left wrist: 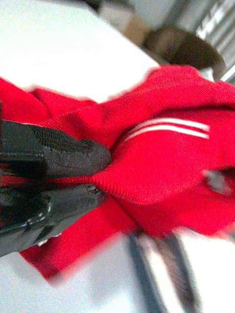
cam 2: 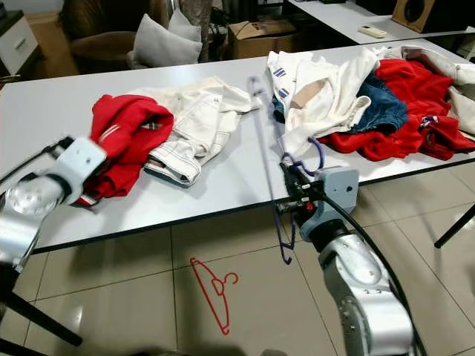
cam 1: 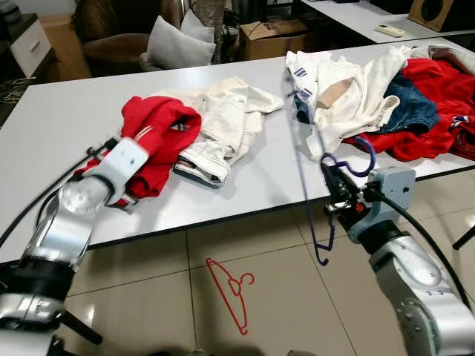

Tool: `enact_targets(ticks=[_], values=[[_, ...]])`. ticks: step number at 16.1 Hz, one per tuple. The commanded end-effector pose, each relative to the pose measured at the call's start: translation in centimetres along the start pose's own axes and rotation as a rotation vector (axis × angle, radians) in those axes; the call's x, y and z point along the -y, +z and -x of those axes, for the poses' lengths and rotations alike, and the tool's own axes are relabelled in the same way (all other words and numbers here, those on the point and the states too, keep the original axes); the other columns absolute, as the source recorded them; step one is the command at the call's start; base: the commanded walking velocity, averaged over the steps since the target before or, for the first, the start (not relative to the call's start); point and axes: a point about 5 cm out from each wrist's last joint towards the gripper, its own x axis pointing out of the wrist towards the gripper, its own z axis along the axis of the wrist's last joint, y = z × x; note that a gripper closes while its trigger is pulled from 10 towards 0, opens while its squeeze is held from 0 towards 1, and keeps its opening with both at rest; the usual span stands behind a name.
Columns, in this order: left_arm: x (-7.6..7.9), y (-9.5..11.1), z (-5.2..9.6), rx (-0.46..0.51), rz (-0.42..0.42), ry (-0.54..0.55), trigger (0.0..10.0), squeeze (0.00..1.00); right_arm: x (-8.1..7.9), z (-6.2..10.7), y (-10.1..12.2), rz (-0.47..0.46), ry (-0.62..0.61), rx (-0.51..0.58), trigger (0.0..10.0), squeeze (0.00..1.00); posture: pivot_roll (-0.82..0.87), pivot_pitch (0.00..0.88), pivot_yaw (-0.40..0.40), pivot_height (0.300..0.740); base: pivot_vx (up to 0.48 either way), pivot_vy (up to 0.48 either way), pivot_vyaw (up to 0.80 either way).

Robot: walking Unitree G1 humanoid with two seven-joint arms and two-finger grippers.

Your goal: Hang hanger

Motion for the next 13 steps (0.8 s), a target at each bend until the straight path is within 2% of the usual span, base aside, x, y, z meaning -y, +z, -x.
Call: enact_targets(ticks=[1, 2, 3, 4, 5, 9, 12, 13], values=[[-0.9, 3.3, 0.0, 0.123, 0.078, -0.026, 0.0, 0.00, -0.6, 0.2, 0.5, -0.023, 0.116, -0.006, 0.0, 0.00, -0.21, 0.000, 0.055, 0.710, 0.000, 0.000, 0.00], [-1.7, 5.7, 0.0, 0.207, 0.121, -0.039, 0.0, 0.00, -1.0, 0.8, 0.4, -0.029, 0.226, -0.056, 0.0, 0.00, -0.21, 0.000, 0.057, 0.710, 0.000, 0.000, 0.00], [-1.9, 6.2, 0.0, 0.225, 0.122, -0.041, 0.0, 0.00, -1.0, 0.9, 0.5, -0.029, 0.247, -0.064, 0.0, 0.00, -0.21, 0.000, 0.057, 0.710, 0.000, 0.000, 0.00], [-2.8, 7.8, 0.3, 0.281, 0.133, -0.040, 0.0, 0.00, -1.2, 1.2, 0.4, -0.028, 0.322, -0.093, 0.0, 0.00, -0.21, 0.000, 0.056, 0.710, 0.000, 0.000, 0.00], [-3.5, 9.1, 0.6, 0.331, 0.108, -0.047, 0.0, 0.00, -1.4, 1.4, 0.3, -0.029, 0.378, -0.125, 0.0, 0.00, -0.21, 0.000, 0.056, 0.710, 0.000, 0.000, 0.00], [-4.5, 11.7, 2.3, 0.392, 0.007, -0.137, 0.0, 0.00, -0.9, 0.5, 0.1, -0.025, 0.388, -0.183, 0.0, 0.00, -0.20, 0.000, 0.048, 0.710, 0.000, 0.000, 0.00], [-5.3, 14.8, 4.6, 0.585, 0.034, -0.215, 0.0, 0.00, -0.8, -0.4, 0.2, -0.016, 0.427, -0.206, 0.0, 0.00, -0.19, 0.000, 0.038, 0.710, 0.000, 0.000, 0.00], [-5.3, 15.1, 4.9, 0.601, 0.039, -0.233, 0.0, 0.00, -0.8, -0.5, 0.3, -0.015, 0.439, -0.206, 0.0, 0.00, -0.19, 0.000, 0.036, 0.710, 0.000, 0.000, 0.00]])
